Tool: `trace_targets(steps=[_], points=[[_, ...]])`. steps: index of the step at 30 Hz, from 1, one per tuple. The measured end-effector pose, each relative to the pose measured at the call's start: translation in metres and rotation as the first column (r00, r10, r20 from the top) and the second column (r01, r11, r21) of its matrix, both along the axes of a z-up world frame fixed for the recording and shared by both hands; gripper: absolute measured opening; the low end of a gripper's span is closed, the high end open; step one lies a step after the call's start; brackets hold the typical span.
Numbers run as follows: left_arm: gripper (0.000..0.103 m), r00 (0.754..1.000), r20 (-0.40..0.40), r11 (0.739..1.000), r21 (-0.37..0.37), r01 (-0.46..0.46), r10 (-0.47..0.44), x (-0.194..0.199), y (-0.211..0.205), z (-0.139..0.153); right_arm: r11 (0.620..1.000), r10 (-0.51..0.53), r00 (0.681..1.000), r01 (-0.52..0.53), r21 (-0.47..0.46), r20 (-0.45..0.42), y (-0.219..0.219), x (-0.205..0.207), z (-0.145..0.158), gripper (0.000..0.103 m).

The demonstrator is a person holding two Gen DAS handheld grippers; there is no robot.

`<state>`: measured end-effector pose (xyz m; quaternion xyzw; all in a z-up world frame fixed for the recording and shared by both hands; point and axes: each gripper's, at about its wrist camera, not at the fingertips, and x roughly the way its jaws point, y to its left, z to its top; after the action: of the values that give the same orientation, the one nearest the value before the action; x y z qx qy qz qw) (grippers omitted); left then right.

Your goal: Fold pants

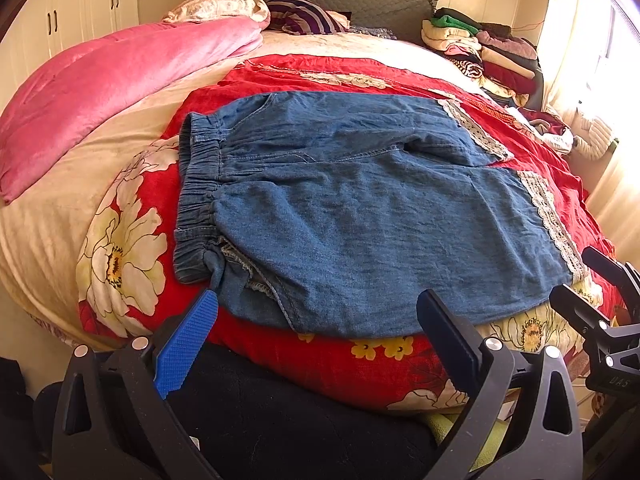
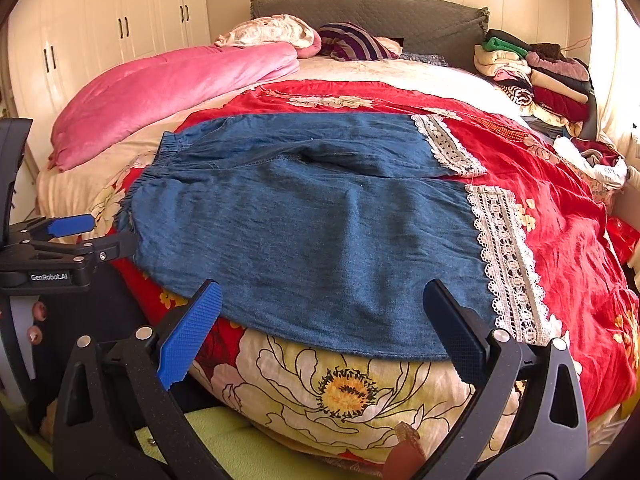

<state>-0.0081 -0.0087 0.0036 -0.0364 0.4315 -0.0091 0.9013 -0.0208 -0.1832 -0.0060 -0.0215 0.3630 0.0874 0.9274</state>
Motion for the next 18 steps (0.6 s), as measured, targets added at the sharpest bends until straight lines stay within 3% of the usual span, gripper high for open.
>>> trace_targets(steps=[18], points=[[0.099, 1.0, 0.015, 1.0, -0.007, -0.008, 0.008, 0.0007, 0.0051, 0.0051, 1.0, 0.013, 1.0, -0.013, 0.009, -0.004, 0.0048, 0.0034, 0.0007, 0.095]])
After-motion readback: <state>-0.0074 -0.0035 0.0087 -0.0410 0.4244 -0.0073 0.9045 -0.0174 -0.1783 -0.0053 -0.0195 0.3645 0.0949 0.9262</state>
